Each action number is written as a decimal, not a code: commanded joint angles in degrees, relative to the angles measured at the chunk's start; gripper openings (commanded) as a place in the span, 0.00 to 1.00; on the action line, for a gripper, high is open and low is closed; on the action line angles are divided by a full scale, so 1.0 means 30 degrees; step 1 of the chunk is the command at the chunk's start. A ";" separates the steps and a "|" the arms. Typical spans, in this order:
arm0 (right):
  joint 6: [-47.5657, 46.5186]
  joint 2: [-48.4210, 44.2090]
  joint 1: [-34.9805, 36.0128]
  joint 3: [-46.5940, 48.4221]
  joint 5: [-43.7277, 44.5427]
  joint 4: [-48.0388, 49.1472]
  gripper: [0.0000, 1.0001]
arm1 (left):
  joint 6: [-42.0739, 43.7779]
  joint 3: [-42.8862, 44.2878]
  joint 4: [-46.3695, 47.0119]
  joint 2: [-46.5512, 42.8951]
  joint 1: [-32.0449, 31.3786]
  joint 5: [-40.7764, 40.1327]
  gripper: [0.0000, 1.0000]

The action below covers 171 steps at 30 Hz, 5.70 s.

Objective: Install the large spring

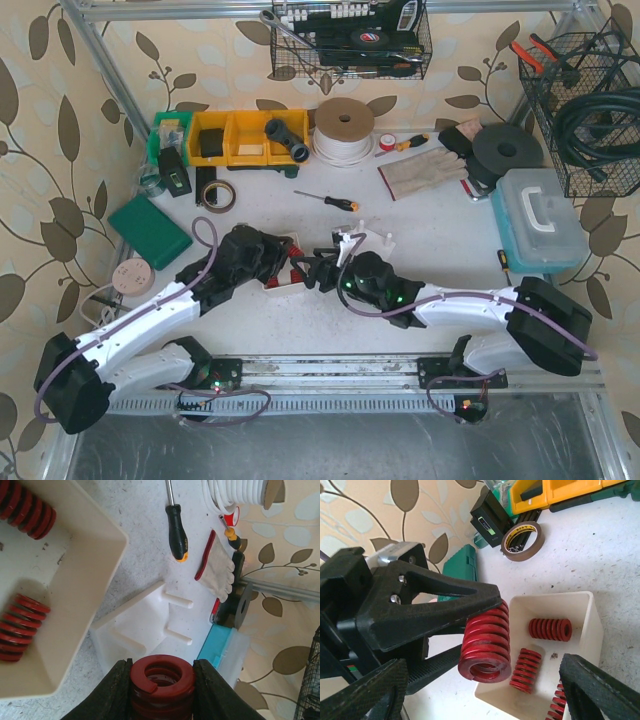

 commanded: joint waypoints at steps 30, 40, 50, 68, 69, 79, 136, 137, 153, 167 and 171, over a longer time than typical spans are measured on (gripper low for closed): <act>0.1115 0.0254 -0.0514 0.0328 0.1074 0.0293 0.56 | -0.0390 0.2916 0.0539 0.1405 -0.1816 -0.1637 0.00; 0.1321 0.0499 -0.0770 0.0420 0.0566 0.0365 0.56 | -0.0563 0.2860 0.0912 0.1589 -0.1873 -0.1557 0.00; 0.1454 0.0637 -0.0773 0.0495 0.0195 0.0362 0.58 | -0.0563 0.3062 0.0841 0.1465 -0.1902 -0.1703 0.00; 0.0774 -0.0254 -0.0752 0.0132 0.0803 -0.0191 0.30 | -0.0857 0.3397 0.0891 0.1465 -0.2458 -0.2359 0.00; 0.0660 -0.0359 -0.0775 0.0139 0.0871 -0.0532 0.28 | -0.0649 0.3629 0.0729 0.1478 -0.2461 -0.2515 0.00; -0.0009 -0.1952 -0.1012 0.2387 0.0620 -0.7060 0.00 | 0.0457 0.3741 -0.0084 0.0823 -0.2754 -0.2960 0.45; -1.1689 0.9309 -1.1109 2.3005 -0.4377 -3.2839 0.00 | 2.1353 0.0902 0.0098 -0.2306 -0.2613 -0.6151 0.98; -1.1687 0.9358 -1.1159 2.3081 -0.4533 -3.2855 0.00 | 2.1325 0.0541 0.0436 -0.2674 -0.2608 -0.6170 0.98; -1.2024 1.0065 -1.1621 2.4239 -0.4484 -3.3935 0.00 | 2.1917 -0.0055 0.2006 -0.2502 -0.2602 -0.5248 0.94; -1.2286 1.0580 -1.1652 2.4721 -0.4200 -3.4094 0.00 | 2.1837 -0.0103 0.2115 -0.2351 -0.2564 -0.5284 0.98; -1.2593 1.1208 -1.1661 2.5239 -0.4294 -3.4755 0.00 | 2.1884 -0.0009 0.2168 -0.2112 -0.2549 -0.5119 0.98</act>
